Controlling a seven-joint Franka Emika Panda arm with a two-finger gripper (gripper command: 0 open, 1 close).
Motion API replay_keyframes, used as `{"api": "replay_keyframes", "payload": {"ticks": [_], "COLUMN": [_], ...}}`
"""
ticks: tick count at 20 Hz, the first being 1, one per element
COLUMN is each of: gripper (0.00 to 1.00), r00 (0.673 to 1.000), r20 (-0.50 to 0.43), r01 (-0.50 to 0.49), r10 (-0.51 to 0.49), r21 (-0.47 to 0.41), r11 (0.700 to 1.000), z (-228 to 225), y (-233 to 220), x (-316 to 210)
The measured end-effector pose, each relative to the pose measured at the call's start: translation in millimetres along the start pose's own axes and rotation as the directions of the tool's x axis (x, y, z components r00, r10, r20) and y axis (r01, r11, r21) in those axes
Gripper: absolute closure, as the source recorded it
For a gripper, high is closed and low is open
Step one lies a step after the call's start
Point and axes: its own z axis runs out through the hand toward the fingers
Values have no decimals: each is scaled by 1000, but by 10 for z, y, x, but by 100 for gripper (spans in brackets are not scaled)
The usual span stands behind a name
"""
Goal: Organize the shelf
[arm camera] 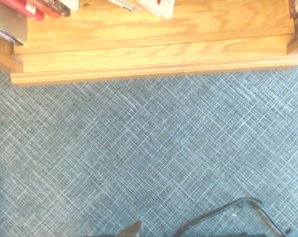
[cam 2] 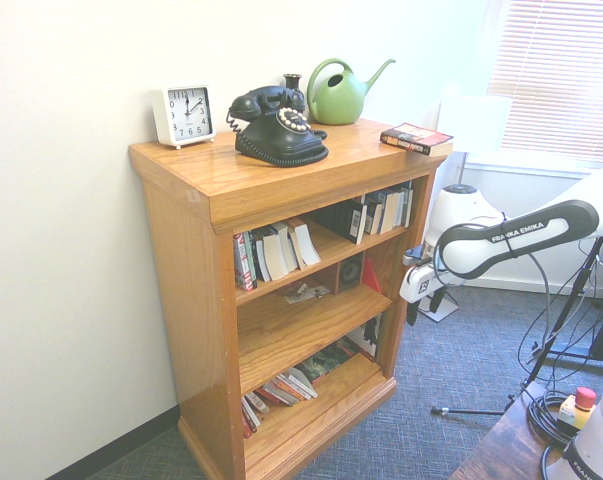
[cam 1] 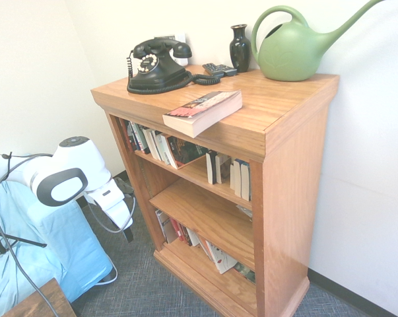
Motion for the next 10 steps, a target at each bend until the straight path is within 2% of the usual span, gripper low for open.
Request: {"api": "replay_keyframes", "payload": {"ticks": [4, 7, 10], "gripper": [0, 0, 0], "r00": [999, 984, 938], "r20": [-35, -178, -337], "r01": [8, 15, 32], "r10": [-8, -29, -84], "r21": [-21, -76, -157], "r11": [1000, 997, 987], "z": [8, -91, -323], "y": [14, 127, 345], "x": [54, 331, 746]}}
